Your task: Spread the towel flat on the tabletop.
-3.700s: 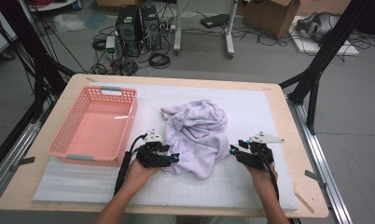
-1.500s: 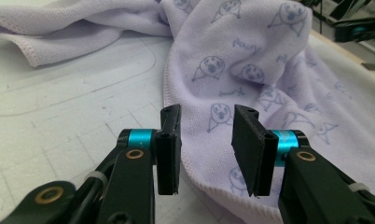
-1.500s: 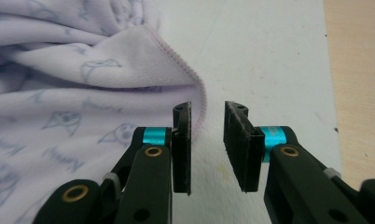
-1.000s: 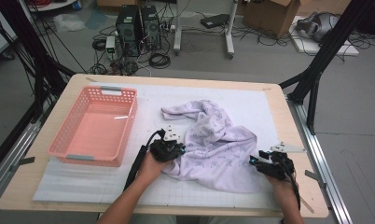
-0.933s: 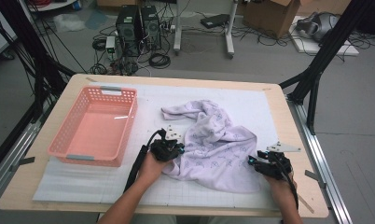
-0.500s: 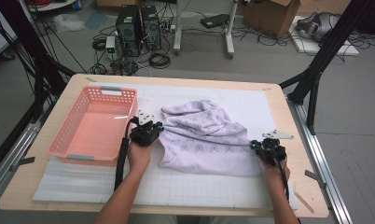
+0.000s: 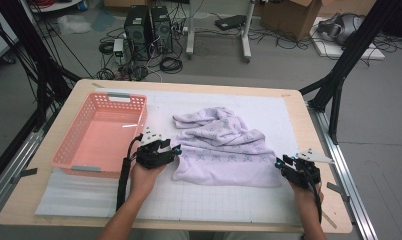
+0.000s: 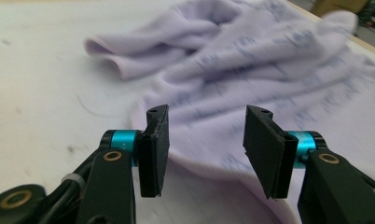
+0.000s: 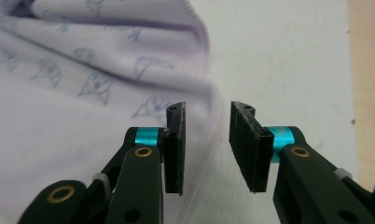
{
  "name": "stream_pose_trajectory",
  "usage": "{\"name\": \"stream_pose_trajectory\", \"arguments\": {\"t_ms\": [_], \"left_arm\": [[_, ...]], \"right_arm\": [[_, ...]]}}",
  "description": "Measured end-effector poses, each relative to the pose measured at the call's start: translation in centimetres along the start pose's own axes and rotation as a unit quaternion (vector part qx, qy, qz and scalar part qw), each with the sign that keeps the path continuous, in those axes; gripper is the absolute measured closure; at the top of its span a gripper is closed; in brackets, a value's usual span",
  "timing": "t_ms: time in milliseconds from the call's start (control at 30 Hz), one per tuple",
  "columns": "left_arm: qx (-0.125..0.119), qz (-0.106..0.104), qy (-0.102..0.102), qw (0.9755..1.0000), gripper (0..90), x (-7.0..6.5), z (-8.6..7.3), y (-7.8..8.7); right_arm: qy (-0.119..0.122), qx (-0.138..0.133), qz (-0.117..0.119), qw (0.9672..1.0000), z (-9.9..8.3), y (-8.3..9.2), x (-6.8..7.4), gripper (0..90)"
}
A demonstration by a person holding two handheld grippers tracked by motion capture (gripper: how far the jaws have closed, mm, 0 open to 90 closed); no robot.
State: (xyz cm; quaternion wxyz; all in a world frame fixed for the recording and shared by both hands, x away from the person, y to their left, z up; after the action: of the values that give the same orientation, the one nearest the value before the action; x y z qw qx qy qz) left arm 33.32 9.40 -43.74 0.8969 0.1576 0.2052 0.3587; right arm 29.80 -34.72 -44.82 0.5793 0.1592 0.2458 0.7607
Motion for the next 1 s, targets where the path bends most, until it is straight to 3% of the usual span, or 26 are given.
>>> {"name": "stream_pose_trajectory", "arguments": {"t_ms": [133,233,300,367,400,433,467,500,600,767,1000], "left_arm": [[0.015,-0.038,0.018,0.999,50.5,-0.9,-1.4,0.6],[0.039,-0.057,0.013,0.9975,50.3,-1.7,-2.4,0.6],[0.069,-0.057,0.006,0.996,50.8,-2.1,-3.0,0.4],[0.096,-0.048,-0.002,0.9942,59.7,-2.4,-3.7,0.1],[0.093,-0.036,-0.012,0.995,66.9,-2.4,-3.9,0.3],[0.096,-0.037,-0.013,0.9946,84.2,-2.4,-4.0,0.5],[0.097,-0.038,-0.015,0.9944,87.0,-2.4,-4.1,0.7],[0.099,-0.036,-0.015,0.9944,87.4,-2.5,-4.2,0.9],[0.1,-0.035,-0.017,0.9942,87.8,-3.0,-4.9,2.0],[0.091,-0.047,-0.007,0.9948,88.0,-4.1,-6.6,4.5],[0.069,-0.065,-0.01,0.9954,87.9,-6.0,-9.4,7.7]], "right_arm": [[0.001,0.014,0.021,0.9997,-1.0,0.7,0.0,62.1],[-0.001,0.033,0.038,0.9987,-1.8,0.6,0.4,58.2],[0.009,0.047,0.036,0.9982,-2.1,0.5,0.9,58.3],[0.022,0.051,0.02,0.9982,-2.1,0.5,1.4,61.5],[0.023,0.052,0.021,0.9982,-2.2,0.6,1.6,66.7],[0.025,0.052,0.023,0.9981,-2.2,0.7,1.8,73.9],[0.028,0.053,0.032,0.9977,-2.2,0.8,1.8,82.5],[0.03,0.057,0.039,0.9971,-2.2,0.9,2.0,85.1],[0.067,0.06,0.028,0.9956,-2.5,1.7,2.4,86.5],[0.052,0.057,0.031,0.9966,-3.6,3.2,2.4,86.6],[0.051,0.058,0.031,0.9966,-5.4,6.1,4.1,86.7]]}}
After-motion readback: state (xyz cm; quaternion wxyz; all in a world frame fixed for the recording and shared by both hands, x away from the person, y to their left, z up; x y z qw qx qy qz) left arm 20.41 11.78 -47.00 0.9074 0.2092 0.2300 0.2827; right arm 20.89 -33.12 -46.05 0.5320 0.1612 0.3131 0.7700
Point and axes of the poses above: each handheld gripper's, and its own axes: y roughly backward along the jaws, z roughly out of its top, x roughly to its left, the point moved 2 cm from there along -y, roughly forward along the jaws, and after that the axes turned 7 degrees about -z, right-handed, at the moved point
